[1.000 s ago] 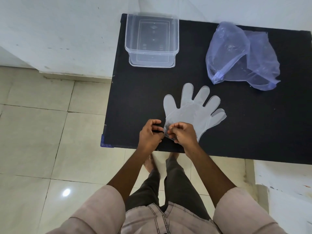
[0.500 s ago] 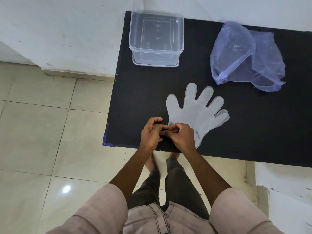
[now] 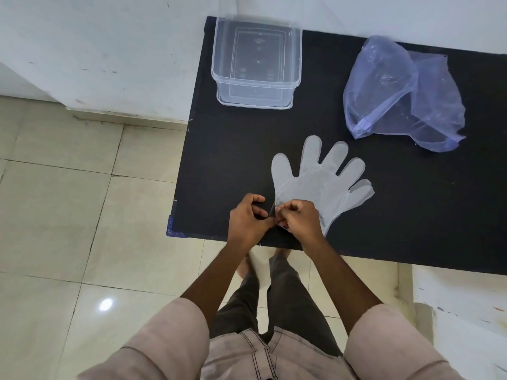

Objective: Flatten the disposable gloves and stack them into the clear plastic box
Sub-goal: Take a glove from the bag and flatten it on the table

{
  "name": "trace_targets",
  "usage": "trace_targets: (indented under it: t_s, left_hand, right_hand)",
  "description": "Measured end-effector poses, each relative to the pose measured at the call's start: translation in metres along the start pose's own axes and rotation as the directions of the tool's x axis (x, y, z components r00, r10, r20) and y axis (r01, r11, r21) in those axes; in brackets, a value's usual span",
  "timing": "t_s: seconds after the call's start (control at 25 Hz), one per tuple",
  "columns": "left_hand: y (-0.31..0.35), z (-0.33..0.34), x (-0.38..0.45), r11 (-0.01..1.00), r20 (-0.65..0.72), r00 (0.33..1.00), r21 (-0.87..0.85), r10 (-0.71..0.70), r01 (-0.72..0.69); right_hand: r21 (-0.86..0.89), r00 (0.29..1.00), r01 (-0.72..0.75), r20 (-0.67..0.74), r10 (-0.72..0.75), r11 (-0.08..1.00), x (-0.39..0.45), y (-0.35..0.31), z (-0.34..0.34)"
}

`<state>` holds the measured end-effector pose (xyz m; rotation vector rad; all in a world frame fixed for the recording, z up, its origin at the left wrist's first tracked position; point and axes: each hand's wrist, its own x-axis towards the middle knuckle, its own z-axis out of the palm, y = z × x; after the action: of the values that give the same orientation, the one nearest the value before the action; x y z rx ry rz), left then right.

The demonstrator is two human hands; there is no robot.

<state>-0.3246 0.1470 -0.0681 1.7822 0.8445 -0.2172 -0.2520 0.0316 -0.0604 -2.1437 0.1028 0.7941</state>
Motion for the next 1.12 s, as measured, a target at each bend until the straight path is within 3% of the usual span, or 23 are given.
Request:
trace_targets:
  t_s: [0.28, 0.4, 0.44, 0.52, 0.6, 0.72, 0.84, 1.12]
  left_hand:
    - [0.003, -0.004, 0.014, 0.998, -0.047, 0.999, 0.055, -0.025, 0.028]
    - [0.01, -0.008, 0.011, 0.967, -0.154, 0.981, 0.244, 0.116, -0.076]
    - [0.012, -0.006, 0.007, 0.911, -0.188, 0.946, 0.372, 0.264, -0.18]
    - [0.014, 0.005, -0.007, 0.686, -0.087, 0.814, 0.594, 0.574, -0.42]
    - [0.009, 0.015, -0.016, 0.51, 0.074, 0.716, 0.652, 0.694, -0.561]
    - [-0.003, 0.02, -0.018, 0.459, 0.228, 0.785, 0.704, 0.576, -0.541]
    - [-0.015, 0.022, -0.016, 0.397, 0.348, 0.813, 0.739, 0.466, -0.544]
    - [-0.022, 0.025, -0.013, 0.372, 0.391, 0.831, 0.759, 0.395, -0.534]
  right_hand:
    - [0.03, 0.998, -0.058, 0.013, 0.057, 0.998, 0.01, -0.009, -0.031]
    - [0.04, 0.998, -0.064, -0.006, 0.064, 0.997, 0.019, -0.018, -0.057]
    - [0.033, 0.997, -0.078, 0.002, 0.078, 0.996, 0.022, -0.02, -0.064]
    - [0.012, 0.995, -0.098, 0.027, 0.098, 0.995, 0.026, -0.024, -0.072]
    - [-0.007, 0.995, -0.096, 0.041, 0.096, 0.995, 0.028, -0.026, -0.075]
    - [-0.016, 0.996, -0.069, 0.05, 0.07, 0.997, 0.029, -0.025, -0.075]
    - [-0.024, 0.995, -0.066, 0.073, 0.068, 0.998, 0.032, -0.021, -0.072]
    - [0.116, 0.991, -0.11, 0.088, 0.1, 0.987, 0.027, -0.005, -0.056]
